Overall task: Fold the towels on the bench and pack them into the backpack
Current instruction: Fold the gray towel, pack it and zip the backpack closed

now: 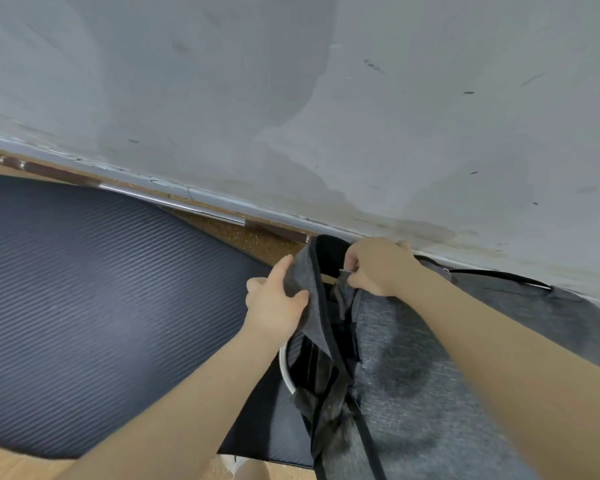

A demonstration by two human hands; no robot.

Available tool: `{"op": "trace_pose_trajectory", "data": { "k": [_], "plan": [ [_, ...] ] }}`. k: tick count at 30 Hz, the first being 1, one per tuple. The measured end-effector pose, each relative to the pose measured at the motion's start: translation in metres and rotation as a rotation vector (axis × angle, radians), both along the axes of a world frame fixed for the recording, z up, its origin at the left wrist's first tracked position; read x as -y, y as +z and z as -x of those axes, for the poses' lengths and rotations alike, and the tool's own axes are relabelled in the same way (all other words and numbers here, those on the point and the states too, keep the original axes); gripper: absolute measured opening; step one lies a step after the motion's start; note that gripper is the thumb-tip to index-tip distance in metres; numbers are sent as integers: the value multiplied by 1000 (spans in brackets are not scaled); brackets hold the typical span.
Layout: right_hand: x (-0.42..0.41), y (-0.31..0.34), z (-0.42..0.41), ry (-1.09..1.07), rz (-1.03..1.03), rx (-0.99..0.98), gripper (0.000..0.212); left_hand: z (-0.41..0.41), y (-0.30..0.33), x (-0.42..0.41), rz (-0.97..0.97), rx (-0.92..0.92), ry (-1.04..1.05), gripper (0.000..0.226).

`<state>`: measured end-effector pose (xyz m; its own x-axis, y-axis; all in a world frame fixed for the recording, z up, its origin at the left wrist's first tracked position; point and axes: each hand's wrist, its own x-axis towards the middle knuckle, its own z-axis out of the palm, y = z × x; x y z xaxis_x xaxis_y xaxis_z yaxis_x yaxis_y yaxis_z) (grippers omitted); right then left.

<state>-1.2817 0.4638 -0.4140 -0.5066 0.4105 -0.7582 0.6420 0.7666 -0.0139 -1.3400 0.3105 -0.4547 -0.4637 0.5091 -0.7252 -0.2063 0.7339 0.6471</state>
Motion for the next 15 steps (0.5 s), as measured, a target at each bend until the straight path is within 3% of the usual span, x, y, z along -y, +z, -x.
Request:
{"op": "trace_pose_trajectory", "data": {
  "k": [1, 3, 5, 7, 9, 12, 15],
  "plan": [
    [0, 3, -3, -38, 42, -44, 7, -3, 0, 0, 19, -151, -145, 56],
    [0, 7, -8, -77, 74, -122, 9, -8, 0, -1, -172, -356, -339, 48],
    [-2, 8, -13, -93, 85, -209, 24, -10, 3, -4, -297, -304, -363, 46],
    [-5, 8, -17, -147, 103, -315, 30, -10, 4, -7, -231, -175, -291, 35],
    [-7, 13, -20, -201, 87, -406, 23, -15, 6, -12, -210, -141, -272, 28],
    [-7, 14, -24, -158, 70, -426, 12, -28, 5, -29, -255, -203, -313, 36],
    [-4, 15, -23, -81, 18, -400, 8, -28, 1, -49, -217, -192, -266, 19]
  ]
}}
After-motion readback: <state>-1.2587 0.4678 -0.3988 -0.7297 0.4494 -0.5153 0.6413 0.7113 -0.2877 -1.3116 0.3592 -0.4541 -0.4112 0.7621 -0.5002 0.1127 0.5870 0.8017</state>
